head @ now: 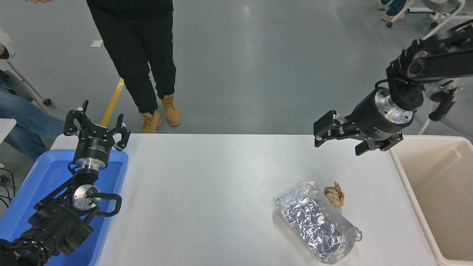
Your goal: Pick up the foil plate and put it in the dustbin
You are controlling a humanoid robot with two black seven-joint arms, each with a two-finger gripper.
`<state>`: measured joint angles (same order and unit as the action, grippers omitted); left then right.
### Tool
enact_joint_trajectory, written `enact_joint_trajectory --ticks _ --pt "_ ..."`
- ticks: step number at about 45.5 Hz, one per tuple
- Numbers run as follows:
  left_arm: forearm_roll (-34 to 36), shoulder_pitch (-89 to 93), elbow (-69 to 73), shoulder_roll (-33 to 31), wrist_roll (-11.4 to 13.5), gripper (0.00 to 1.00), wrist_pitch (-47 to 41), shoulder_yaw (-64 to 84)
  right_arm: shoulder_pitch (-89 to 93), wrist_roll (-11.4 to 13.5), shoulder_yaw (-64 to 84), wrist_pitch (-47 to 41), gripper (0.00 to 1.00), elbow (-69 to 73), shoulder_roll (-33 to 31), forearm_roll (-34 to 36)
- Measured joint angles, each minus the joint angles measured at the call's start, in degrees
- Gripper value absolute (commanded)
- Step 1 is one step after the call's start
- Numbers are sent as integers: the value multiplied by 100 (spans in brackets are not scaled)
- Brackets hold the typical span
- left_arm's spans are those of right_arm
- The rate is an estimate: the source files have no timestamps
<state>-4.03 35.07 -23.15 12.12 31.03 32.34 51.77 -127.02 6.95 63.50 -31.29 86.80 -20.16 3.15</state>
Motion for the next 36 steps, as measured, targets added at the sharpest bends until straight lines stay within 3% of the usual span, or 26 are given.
enact_joint_trajectory --ticks 36 --pt "-3 0 -3 2 0 99 0 0 207 -6 295 -9 100 -120 -60 59"
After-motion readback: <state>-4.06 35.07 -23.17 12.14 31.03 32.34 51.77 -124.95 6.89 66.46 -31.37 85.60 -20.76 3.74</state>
